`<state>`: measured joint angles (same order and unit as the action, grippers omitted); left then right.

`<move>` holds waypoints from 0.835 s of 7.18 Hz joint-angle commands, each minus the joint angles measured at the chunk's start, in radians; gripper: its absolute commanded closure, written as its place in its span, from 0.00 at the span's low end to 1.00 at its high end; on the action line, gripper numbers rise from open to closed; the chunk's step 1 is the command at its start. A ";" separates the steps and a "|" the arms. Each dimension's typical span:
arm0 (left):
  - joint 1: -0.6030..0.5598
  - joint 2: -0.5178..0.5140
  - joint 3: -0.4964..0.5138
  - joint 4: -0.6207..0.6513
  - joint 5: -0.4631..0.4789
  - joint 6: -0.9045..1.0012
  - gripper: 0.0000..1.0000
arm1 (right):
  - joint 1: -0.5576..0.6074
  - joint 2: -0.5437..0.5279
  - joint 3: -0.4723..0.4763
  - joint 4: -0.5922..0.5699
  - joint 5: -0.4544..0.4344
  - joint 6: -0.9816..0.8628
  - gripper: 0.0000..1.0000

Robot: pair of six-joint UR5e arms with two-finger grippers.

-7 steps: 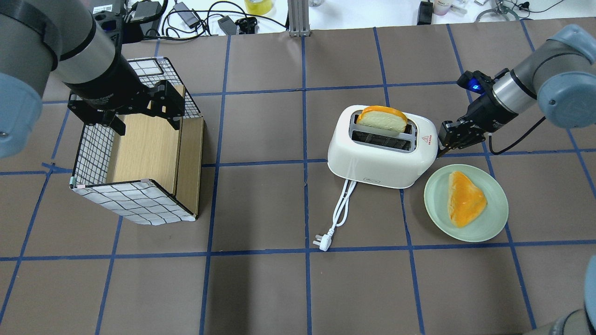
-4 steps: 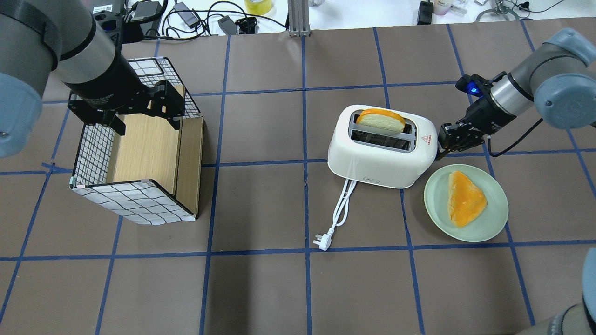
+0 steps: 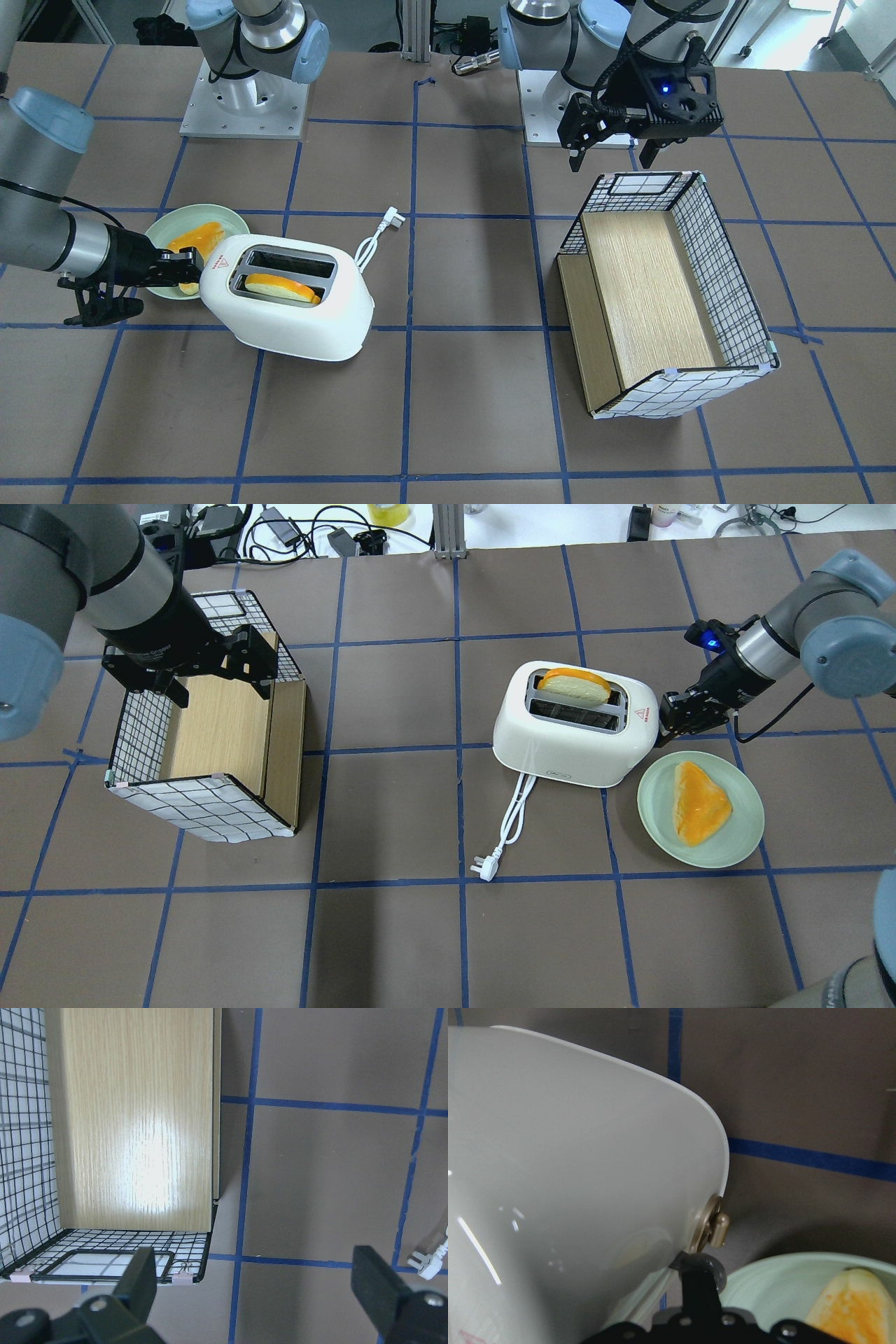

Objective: Press toaster with right arm
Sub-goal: 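Lift the right gripper up and away from the toaster lever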

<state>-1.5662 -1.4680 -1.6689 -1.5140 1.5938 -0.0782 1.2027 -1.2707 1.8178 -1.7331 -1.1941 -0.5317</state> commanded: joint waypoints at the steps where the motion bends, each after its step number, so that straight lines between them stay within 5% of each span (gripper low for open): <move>1: 0.000 0.000 0.000 0.000 0.000 0.000 0.00 | 0.000 -0.064 -0.014 0.001 -0.031 0.062 0.98; 3: 0.000 0.000 0.000 0.000 0.000 0.000 0.00 | 0.000 -0.131 -0.093 0.013 -0.083 0.168 0.94; 4: 0.000 0.000 0.000 0.000 0.000 0.000 0.00 | 0.001 -0.166 -0.139 0.021 -0.105 0.192 0.82; 5: 0.000 0.000 0.000 0.000 0.000 0.000 0.00 | 0.001 -0.200 -0.169 0.011 -0.140 0.194 0.58; 6: 0.000 0.000 0.000 0.000 0.000 0.000 0.00 | 0.001 -0.214 -0.184 0.004 -0.174 0.194 0.24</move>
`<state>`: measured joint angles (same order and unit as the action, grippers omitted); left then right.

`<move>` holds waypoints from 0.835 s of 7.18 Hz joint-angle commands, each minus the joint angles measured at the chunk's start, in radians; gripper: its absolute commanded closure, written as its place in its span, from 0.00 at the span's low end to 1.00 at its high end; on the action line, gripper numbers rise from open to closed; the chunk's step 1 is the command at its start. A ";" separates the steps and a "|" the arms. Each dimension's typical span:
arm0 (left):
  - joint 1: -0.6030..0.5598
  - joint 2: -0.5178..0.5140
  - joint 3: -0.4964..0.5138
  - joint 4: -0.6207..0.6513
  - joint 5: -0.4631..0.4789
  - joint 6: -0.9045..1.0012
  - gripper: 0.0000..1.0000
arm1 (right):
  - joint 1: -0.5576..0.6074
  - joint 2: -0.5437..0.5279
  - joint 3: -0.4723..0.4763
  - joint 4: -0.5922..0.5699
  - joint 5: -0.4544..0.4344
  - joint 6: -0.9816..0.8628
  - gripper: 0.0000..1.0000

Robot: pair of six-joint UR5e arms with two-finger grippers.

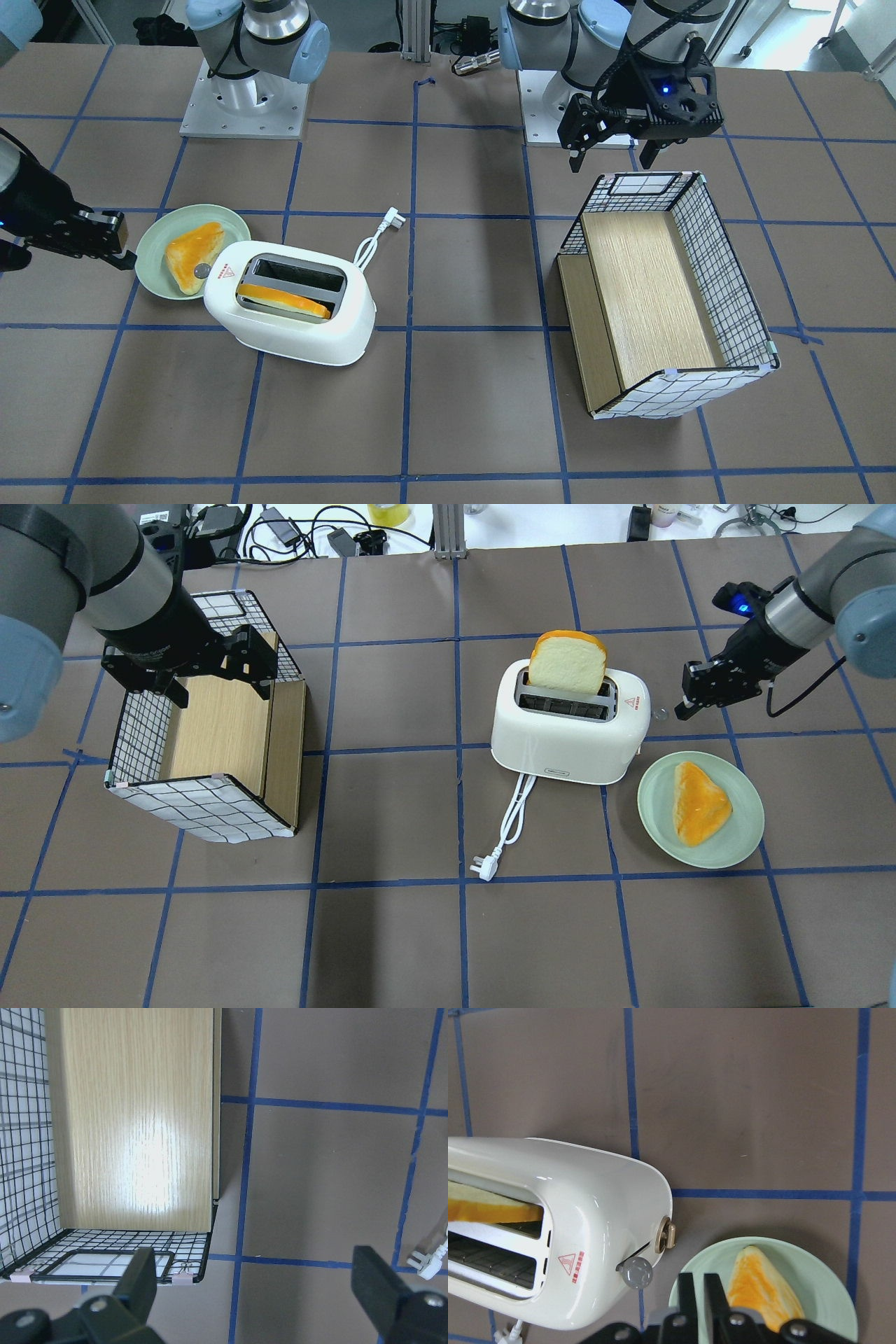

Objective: Press toaster with right arm
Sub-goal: 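Lift the right gripper up and away from the toaster lever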

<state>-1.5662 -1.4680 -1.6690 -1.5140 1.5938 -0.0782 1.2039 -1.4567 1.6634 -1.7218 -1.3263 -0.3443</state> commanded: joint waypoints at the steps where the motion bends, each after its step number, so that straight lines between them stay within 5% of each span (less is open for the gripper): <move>1: 0.000 0.000 0.000 0.000 0.000 0.000 0.00 | 0.000 -0.031 -0.048 -0.005 -0.071 0.007 0.00; 6: 0.000 0.000 0.000 0.000 0.000 0.000 0.00 | 0.090 -0.060 -0.200 0.080 -0.164 0.137 0.00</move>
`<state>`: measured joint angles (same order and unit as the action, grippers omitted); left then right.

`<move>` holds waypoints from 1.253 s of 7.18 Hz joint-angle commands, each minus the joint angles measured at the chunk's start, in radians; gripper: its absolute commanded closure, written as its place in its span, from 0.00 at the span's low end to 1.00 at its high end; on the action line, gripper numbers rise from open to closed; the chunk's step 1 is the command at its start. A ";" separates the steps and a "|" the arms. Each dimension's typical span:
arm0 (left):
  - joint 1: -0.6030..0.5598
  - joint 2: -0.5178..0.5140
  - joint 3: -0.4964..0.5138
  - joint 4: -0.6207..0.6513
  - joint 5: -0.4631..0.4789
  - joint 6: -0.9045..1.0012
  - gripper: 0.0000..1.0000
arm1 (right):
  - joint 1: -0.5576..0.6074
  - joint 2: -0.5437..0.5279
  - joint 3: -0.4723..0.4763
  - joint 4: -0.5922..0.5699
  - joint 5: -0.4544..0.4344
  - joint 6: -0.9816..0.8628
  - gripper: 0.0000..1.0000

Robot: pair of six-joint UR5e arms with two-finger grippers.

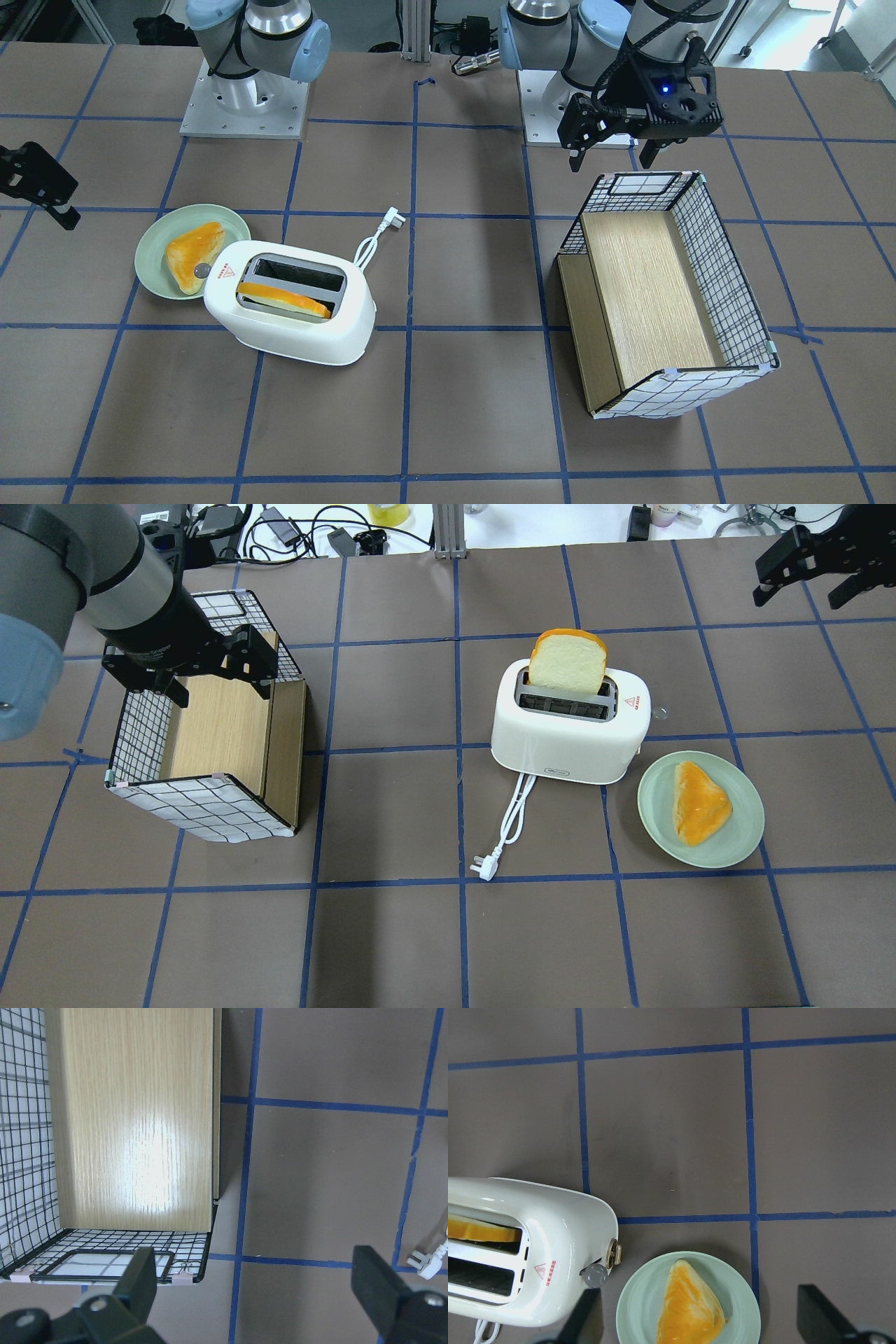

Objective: Press toaster with right arm

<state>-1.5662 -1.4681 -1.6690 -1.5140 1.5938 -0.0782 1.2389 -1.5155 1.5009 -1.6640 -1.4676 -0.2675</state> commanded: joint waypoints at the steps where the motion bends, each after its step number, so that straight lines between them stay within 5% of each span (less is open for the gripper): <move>1: 0.000 0.000 0.000 0.000 0.000 0.000 0.00 | 0.138 0.003 -0.051 0.018 -0.073 0.121 0.00; 7: 0.000 0.000 0.000 0.000 0.000 0.000 0.00 | 0.331 0.017 -0.053 0.004 -0.082 0.346 0.00; 9: 0.000 0.000 0.000 0.000 0.000 0.000 0.00 | 0.336 0.029 -0.056 0.003 -0.091 0.291 0.00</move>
